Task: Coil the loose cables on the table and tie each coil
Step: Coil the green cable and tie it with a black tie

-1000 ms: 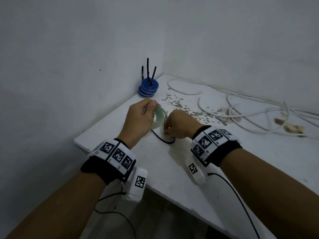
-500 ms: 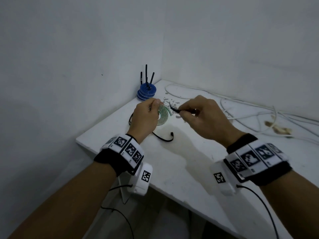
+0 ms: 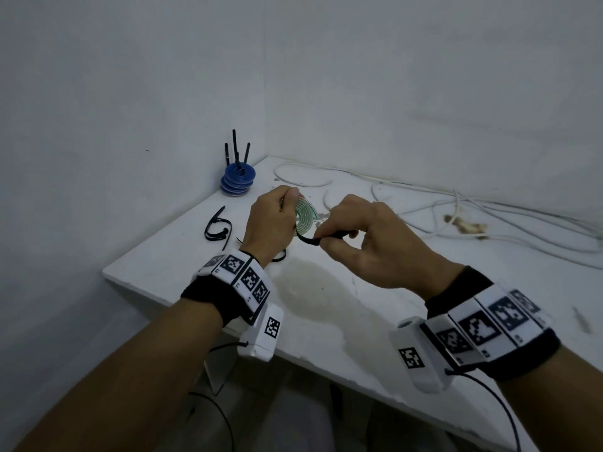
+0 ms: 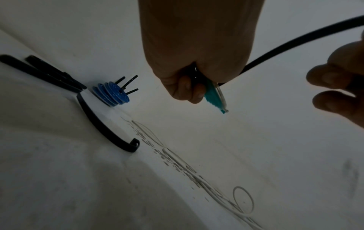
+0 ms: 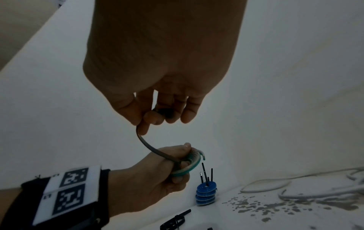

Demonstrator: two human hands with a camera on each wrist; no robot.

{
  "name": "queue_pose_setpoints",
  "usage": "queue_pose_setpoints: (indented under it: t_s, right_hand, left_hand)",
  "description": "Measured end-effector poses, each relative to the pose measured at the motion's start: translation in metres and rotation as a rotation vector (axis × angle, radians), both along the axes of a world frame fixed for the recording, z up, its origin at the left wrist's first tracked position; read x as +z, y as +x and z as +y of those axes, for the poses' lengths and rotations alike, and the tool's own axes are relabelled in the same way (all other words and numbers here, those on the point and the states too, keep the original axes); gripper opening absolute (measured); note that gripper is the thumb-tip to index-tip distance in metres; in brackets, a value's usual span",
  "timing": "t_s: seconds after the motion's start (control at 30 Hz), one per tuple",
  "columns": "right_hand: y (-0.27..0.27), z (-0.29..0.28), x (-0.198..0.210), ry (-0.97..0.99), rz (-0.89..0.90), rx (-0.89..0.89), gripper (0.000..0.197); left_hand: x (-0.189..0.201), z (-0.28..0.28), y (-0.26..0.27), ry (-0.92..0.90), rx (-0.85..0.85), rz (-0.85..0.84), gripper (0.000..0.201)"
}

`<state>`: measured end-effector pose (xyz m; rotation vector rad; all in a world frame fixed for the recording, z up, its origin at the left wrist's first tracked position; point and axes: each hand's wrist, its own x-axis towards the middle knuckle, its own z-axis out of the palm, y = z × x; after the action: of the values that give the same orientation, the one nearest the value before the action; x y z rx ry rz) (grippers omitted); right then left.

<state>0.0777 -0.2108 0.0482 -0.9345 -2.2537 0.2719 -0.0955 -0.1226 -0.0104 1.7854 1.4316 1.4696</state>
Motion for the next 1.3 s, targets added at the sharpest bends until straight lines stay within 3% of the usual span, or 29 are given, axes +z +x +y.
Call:
queue_pose_setpoints:
  t_s: [0.23,0.4,0.6,0.8,0.93,1.07,1.2,1.3]
  right_hand:
    - [0.011,0.008,-0.005,-0.009,-0.019,-0.202,0.014]
    - [0.014,0.026,-0.005,0.008,-0.105,-0.331,0.019]
    - [0.022,0.036,-0.003,-0.214,0.193,-0.396,0.01]
    - [0.029,0.036,-0.014,-0.452,0.472,-0.341,0.017]
    - [0.033,0.037,-0.026,-0.646,0.671,-0.471,0.017]
    - [0.031,0.029,-0.043,-0.709,0.251,-0.362,0.024]
    - [0.02,0.028,-0.045,-0.522,0.193,-0.307,0.005]
    - [0.019,0.03,-0.044,-0.467,0.103,-0.34,0.011]
  left_hand:
    - [0.002,-0.007,0.017,0.004,-0.044,0.024,0.031]
    - [0.006,-0.018,0.029,-0.094,-0.267,0.027,0.035]
    - [0.009,-0.03,0.032,-0.232,-0.44,-0.102,0.032]
    - [0.008,-0.029,0.033,-0.22,-0.427,-0.121,0.018]
    - [0.009,-0.026,0.033,-0.222,-0.364,-0.21,0.02]
    - [0.009,-0.024,0.037,-0.186,-0.332,-0.271,0.02]
    - [0.009,-0.025,0.039,-0.208,-0.351,-0.309,0.022]
    - [0.009,-0.027,0.038,-0.238,-0.35,-0.308,0.021]
